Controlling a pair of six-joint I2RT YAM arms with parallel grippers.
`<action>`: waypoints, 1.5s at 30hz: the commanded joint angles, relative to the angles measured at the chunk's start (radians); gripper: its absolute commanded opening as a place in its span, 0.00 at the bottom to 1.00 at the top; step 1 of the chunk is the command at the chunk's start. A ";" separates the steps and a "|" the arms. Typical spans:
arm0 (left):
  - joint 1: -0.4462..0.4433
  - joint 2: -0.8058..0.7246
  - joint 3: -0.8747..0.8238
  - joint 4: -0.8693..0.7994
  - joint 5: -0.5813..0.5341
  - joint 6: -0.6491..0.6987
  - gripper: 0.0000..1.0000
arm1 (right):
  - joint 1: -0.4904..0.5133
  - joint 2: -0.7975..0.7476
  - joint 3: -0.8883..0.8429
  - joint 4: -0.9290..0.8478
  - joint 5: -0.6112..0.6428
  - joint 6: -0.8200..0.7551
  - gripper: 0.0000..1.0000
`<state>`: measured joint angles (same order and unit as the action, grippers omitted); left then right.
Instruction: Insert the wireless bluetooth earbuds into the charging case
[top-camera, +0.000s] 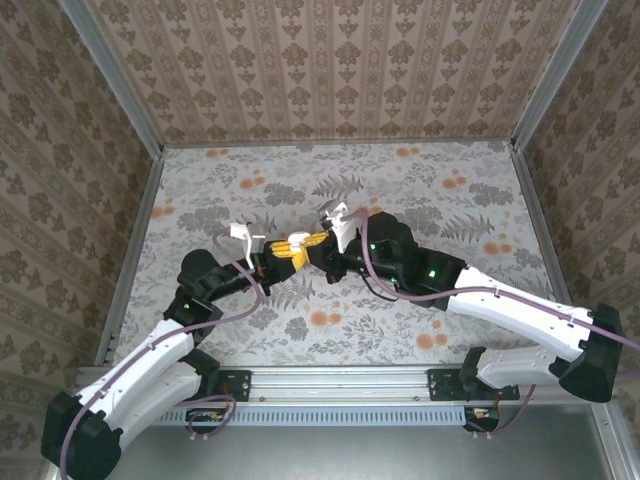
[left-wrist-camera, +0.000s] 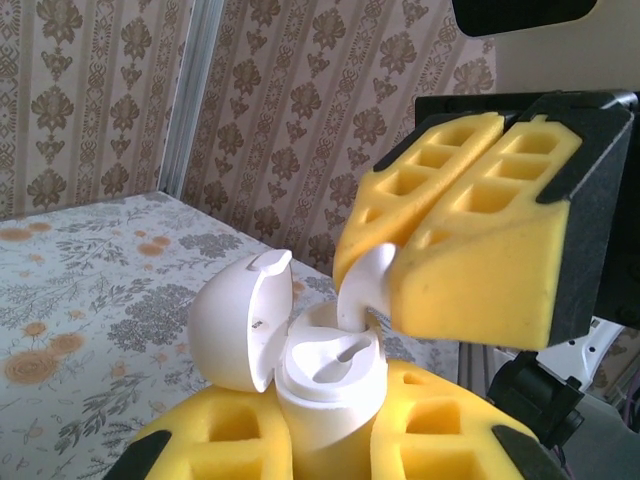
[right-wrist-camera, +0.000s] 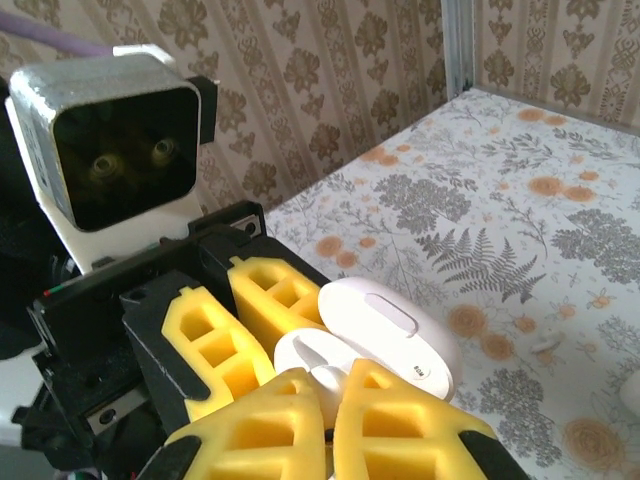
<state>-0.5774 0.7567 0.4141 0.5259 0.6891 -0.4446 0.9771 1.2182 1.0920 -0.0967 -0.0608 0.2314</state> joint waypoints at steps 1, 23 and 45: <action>-0.001 -0.022 0.032 0.030 -0.039 0.035 0.00 | 0.022 0.028 0.043 -0.118 -0.084 -0.032 0.06; -0.001 -0.028 0.031 0.003 -0.040 0.047 0.00 | -0.082 -0.079 0.155 -0.262 -0.051 0.284 0.57; -0.002 -0.030 0.029 -0.004 -0.034 0.050 0.00 | -0.099 0.089 0.226 -0.329 -0.173 0.267 0.22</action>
<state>-0.5747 0.7429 0.4149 0.4835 0.6426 -0.4145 0.8856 1.2980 1.3010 -0.4015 -0.2180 0.4980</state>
